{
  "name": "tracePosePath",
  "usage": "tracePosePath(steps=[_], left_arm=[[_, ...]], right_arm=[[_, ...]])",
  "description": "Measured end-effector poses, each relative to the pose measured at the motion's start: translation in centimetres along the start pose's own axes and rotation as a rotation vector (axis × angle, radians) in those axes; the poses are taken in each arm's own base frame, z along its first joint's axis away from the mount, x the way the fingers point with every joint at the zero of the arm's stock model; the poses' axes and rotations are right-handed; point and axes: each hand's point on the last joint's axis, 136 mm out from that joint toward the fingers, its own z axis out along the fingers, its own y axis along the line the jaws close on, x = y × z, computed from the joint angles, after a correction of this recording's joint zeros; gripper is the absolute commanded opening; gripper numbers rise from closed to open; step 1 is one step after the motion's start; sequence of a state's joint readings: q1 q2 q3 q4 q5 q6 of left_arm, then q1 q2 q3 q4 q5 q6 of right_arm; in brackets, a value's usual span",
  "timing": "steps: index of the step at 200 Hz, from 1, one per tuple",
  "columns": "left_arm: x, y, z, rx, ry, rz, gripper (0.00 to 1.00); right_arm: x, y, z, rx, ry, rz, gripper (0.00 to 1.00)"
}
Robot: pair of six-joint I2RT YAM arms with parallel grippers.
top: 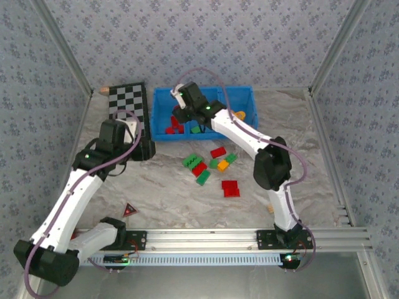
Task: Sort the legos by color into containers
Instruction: Place the lego in the container.
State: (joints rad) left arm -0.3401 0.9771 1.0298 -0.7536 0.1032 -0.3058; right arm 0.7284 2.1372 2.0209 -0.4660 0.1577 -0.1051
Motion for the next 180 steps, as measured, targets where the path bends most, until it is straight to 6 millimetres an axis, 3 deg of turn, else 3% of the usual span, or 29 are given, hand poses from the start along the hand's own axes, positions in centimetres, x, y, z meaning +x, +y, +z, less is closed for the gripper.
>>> tracePosePath(steps=[47, 89, 134, 180], left_arm=[[4.8, -1.4, 1.3, 0.138, 0.119, -0.015, 0.72], [7.3, -2.5, 1.9, 0.205, 0.211, -0.011, 0.72], [7.9, -3.4, 1.4, 0.245, 0.226, 0.0, 0.73], [8.0, -3.4, 0.8, 0.243, 0.246, -0.002, 0.73]], right_arm=[[-1.2, 3.4, 5.5, -0.028, -0.031, -0.202, 0.49], [1.4, 5.1, 9.5, -0.044, 0.03, -0.337, 0.51], [4.8, 5.6, 11.6, -0.06, 0.111, -0.411, 0.57], [4.3, 5.5, 12.0, -0.05, 0.092, -0.437, 0.71]])
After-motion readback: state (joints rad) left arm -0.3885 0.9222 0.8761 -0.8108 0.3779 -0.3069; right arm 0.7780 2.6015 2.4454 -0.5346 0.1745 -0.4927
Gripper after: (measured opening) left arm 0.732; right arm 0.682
